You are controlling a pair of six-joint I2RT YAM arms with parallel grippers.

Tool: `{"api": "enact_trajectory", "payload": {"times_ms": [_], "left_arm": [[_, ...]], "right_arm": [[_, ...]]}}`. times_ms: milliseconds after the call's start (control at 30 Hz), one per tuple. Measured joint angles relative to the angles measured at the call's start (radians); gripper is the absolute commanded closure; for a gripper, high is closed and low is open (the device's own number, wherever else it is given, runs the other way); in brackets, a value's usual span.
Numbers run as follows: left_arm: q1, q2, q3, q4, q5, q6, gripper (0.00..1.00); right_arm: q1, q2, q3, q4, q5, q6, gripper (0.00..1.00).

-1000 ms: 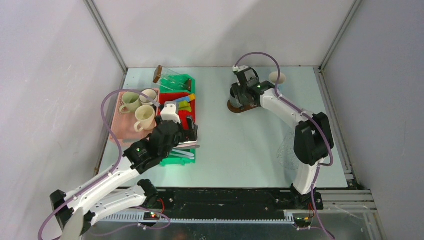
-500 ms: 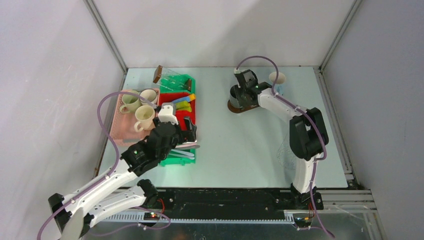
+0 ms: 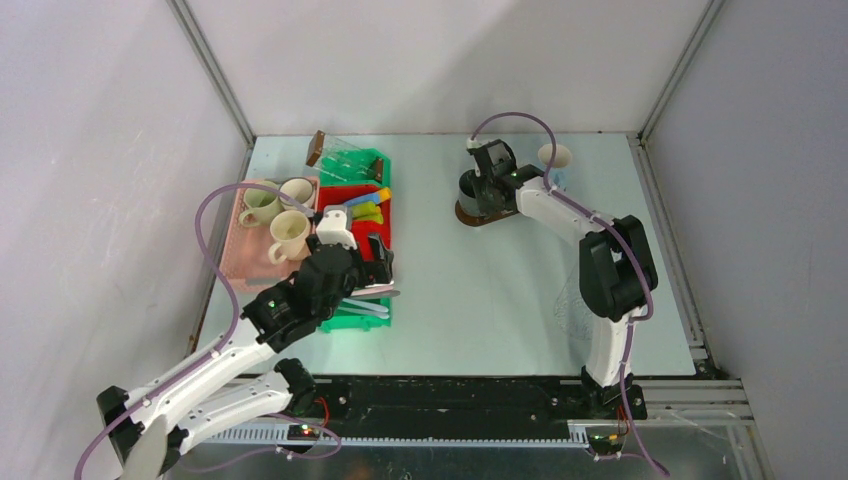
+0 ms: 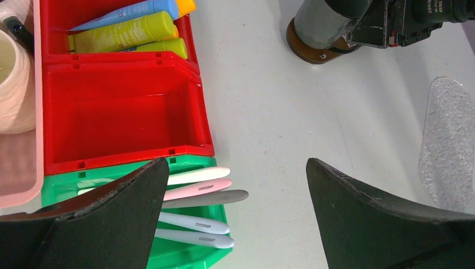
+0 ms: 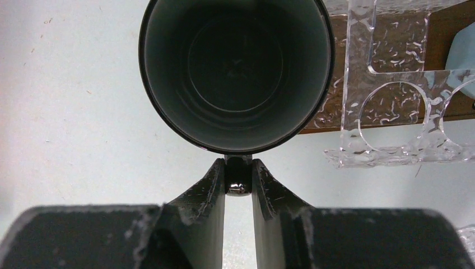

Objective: Prepare toiletry sets of a toothbrush and toothpaste on the tray
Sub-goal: Adjust the cup on the tray.

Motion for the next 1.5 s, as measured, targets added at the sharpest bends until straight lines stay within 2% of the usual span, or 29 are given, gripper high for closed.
{"api": "enact_trajectory", "payload": {"times_ms": [467,967,1167,1300,1500], "left_arm": [[0.0,0.01,0.0,0.0,0.001,0.0,0.0],[0.0,0.013,0.0,0.0,0.001,0.0,0.0],[0.0,0.013,0.0,0.0,0.001,0.0,0.0],[0.0,0.013,0.0,0.0,0.001,0.0,0.0],[0.002,0.013,0.0,0.0,-0.002,-0.009,0.0]], "right_arm": [[-0.004,-0.011,-0.019,0.007,-0.023,-0.051,0.93],[-0.021,-0.024,-0.026,-0.013,-0.053,-0.071,0.91],[-0.022,-0.026,-0.026,-0.02,-0.055,-0.071,0.79],[-0.022,-0.026,-0.026,-0.021,-0.055,-0.071,0.65],[-0.022,-0.026,-0.026,-0.067,-0.056,-0.07,0.54]]}}
